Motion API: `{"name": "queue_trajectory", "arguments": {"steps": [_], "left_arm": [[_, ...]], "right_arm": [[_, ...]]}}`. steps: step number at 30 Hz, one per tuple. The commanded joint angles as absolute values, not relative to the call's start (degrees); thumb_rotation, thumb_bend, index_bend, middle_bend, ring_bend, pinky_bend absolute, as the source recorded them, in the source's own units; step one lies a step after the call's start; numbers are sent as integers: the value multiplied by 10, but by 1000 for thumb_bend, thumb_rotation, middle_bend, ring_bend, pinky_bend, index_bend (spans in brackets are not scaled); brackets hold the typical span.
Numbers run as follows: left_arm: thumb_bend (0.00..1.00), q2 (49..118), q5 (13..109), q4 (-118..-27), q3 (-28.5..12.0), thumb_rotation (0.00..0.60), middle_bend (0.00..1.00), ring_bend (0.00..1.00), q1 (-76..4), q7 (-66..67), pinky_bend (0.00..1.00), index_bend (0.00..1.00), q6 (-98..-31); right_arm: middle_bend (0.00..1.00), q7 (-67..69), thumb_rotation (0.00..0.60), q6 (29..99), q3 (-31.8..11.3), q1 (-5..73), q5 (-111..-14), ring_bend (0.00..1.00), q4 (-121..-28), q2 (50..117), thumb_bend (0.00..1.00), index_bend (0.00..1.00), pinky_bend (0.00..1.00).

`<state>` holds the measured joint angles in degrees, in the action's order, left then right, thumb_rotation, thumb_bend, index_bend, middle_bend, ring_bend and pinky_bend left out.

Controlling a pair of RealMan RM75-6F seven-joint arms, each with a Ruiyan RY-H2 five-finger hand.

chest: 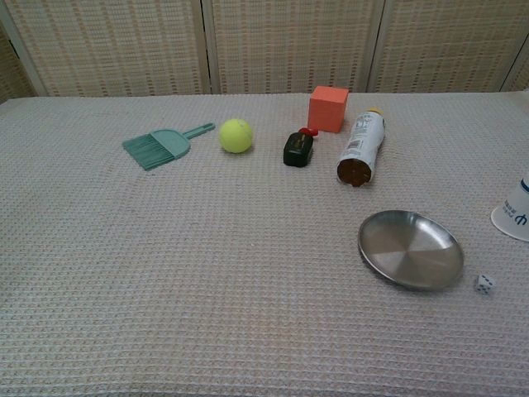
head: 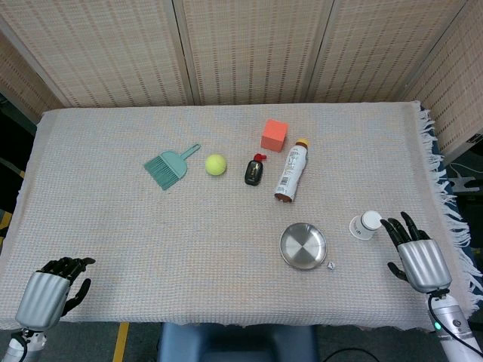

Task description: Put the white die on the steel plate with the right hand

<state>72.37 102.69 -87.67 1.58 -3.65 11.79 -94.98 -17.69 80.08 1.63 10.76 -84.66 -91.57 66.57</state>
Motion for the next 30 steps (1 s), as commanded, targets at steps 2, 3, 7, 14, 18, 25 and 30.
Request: {"name": "queue_trajectory", "arguments": {"steps": [2, 3, 7, 14, 18, 25, 30], "left_arm": [[392, 724, 1029, -876, 15, 600, 488, 425, -36, 116, 559, 356, -953], [392, 724, 1030, -875, 15, 600, 488, 425, -36, 116, 559, 356, -953], [393, 724, 1027, -877, 15, 600, 488, 425, -38, 112, 559, 357, -949], [393, 724, 1018, -868, 12, 600, 488, 425, -43, 96, 559, 357, -941], [393, 719, 1018, -871, 14, 600, 488, 425, -41, 88, 559, 356, -945], [393, 718, 1029, -875, 16, 600, 488, 425, -37, 95, 559, 356, -958], [393, 718, 1025, -877, 15, 600, 488, 425, -38, 97, 559, 357, -953]], "right_arm": [[133, -172, 600, 793, 13, 110, -850, 9, -913, 673, 70, 137, 384], [133, -159, 600, 788, 15, 113, -859, 9, -909, 675, 70, 148, 384], [193, -91, 600, 779, 23, 130, -912, 78, -873, 690, 71, 236, 475], [562, -22, 600, 806, 44, 184, -1054, 475, -710, 765, 80, 395, 907], [653, 2, 600, 787, 45, 203, -1059, 570, -671, 791, 185, 486, 963], [695, -12, 600, 709, 50, 232, -1035, 626, -710, 772, 272, 528, 986], [696, -59, 600, 670, 52, 241, -1019, 628, -749, 758, 273, 528, 987]]}}
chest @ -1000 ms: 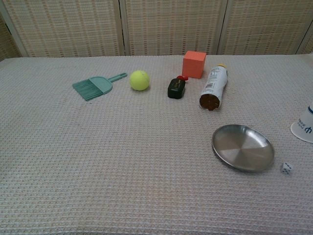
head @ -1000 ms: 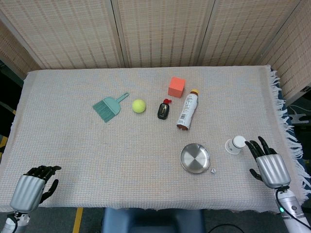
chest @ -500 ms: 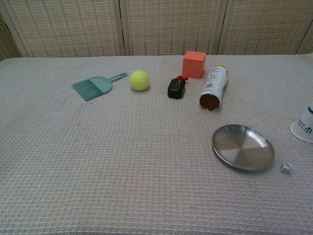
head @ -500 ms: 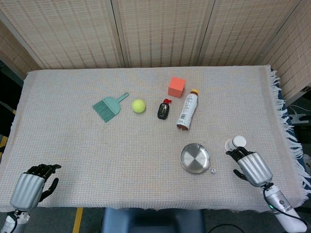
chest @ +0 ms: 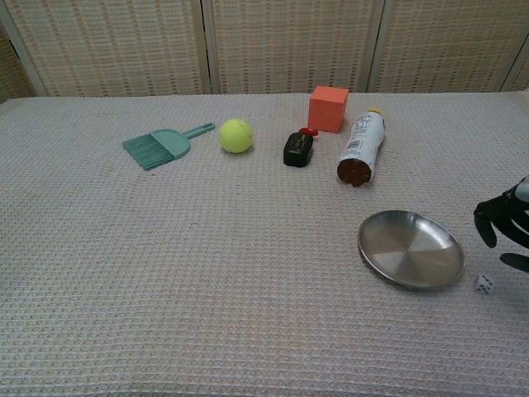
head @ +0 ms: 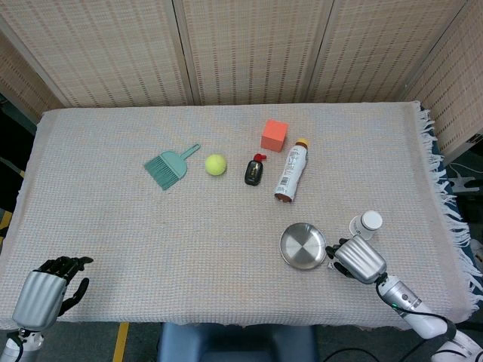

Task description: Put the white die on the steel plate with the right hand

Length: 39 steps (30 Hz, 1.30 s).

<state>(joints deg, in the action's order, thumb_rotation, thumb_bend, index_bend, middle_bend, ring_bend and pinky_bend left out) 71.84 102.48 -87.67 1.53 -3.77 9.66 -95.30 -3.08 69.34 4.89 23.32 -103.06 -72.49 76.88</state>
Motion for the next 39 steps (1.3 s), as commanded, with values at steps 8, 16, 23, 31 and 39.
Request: {"name": "queue_trajectory", "arguments": {"steps": [8, 16, 23, 31, 39], "left_arm": [[393, 717, 1026, -878, 16, 600, 488, 425, -37, 95, 559, 356, -955], [393, 717, 1025, -878, 15, 600, 488, 425, -37, 95, 559, 357, -954], [393, 716, 1027, -878, 16, 600, 489, 425, -37, 94, 559, 357, -955], [393, 716, 1027, -878, 16, 600, 489, 425, -37, 94, 559, 356, -956], [393, 716, 1028, -879, 16, 600, 488, 425, -36, 94, 559, 357, -956]], "right_arm": [[696, -147, 600, 614, 50, 247, -979, 628, -790, 745, 177, 504, 987], [721, -160, 600, 577, 46, 256, -946, 650, -799, 752, 170, 493, 998], [727, -163, 600, 565, 50, 260, -936, 656, -804, 753, 170, 493, 1000], [727, -168, 600, 557, 54, 263, -930, 656, -805, 754, 170, 491, 1000], [727, -167, 600, 559, 52, 265, -927, 656, -782, 771, 169, 491, 1000]]}}
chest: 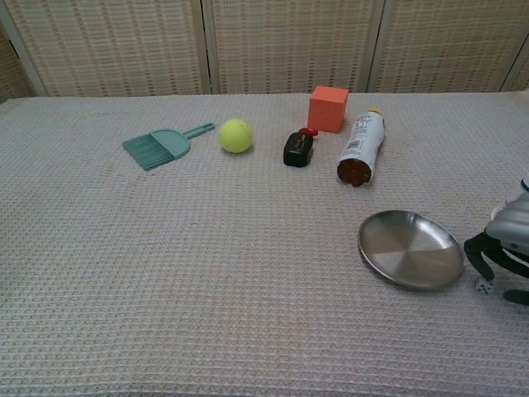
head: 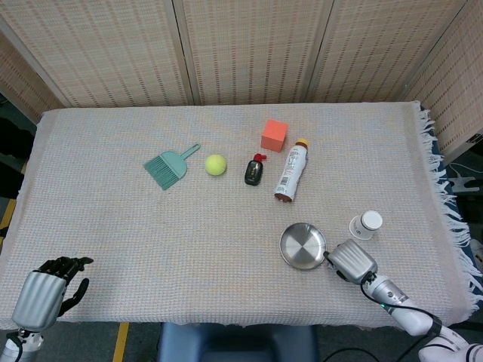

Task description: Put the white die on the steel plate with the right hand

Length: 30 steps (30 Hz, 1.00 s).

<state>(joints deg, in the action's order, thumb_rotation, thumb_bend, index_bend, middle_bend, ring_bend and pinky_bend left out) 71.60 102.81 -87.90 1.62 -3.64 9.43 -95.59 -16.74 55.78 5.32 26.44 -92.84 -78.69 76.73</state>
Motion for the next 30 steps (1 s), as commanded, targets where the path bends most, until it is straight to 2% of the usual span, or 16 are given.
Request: {"name": "queue_trajectory", "arguments": {"steps": [1, 30], "left_arm": [[393, 716, 1028, -879, 16, 600, 488, 425, -36, 94, 559, 357, -956], [393, 715, 1028, -879, 16, 600, 488, 425, -37, 91, 559, 356, -956]], "right_arm": [[727, -167, 600, 560, 51, 265, -927, 657, -779, 773, 169, 492, 1000], [732, -118, 600, 564, 60, 274, -933, 662, -754, 791, 169, 491, 1000]]}}
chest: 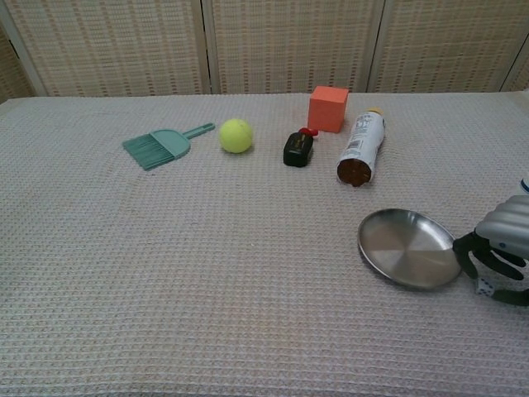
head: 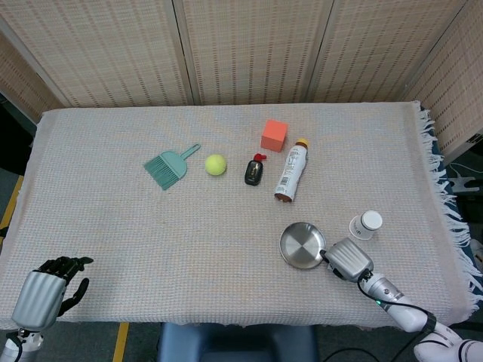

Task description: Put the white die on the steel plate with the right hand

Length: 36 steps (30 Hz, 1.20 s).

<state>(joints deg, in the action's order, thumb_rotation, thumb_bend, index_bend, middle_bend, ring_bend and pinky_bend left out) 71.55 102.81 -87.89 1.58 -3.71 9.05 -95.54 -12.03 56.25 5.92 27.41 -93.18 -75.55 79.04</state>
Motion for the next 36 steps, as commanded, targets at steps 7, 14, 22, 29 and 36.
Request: {"name": "queue_trajectory", "arguments": {"steps": [7, 14, 22, 29, 36], "left_arm": [[393, 716, 1028, -879, 16, 600, 488, 425, -37, 92, 559, 357, -955], [394, 716, 1028, -879, 16, 600, 488, 425, -37, 92, 559, 357, -956], [394, 716, 1029, -880, 16, 600, 488, 425, -37, 93, 559, 357, -955], [394, 717, 1028, -879, 16, 600, 489, 425, -37, 96, 559, 357, -953], [394, 716, 1027, -879, 16, 600, 489, 425, -37, 94, 559, 357, -954]], "right_arm": [[740, -107, 600, 567, 62, 274, -933, 672, -749, 793, 170, 502, 1000], [751, -98, 600, 576, 61, 271, -934, 685, -741, 797, 169, 589, 1000], [751, -88, 600, 595, 57, 270, -939, 687, -751, 791, 170, 603, 1000], [751, -68, 600, 629, 33, 280, -951, 687, -736, 811, 170, 603, 1000], [751, -27, 600, 629, 21, 299, -957, 682, -681, 859, 170, 586, 1000]]}}
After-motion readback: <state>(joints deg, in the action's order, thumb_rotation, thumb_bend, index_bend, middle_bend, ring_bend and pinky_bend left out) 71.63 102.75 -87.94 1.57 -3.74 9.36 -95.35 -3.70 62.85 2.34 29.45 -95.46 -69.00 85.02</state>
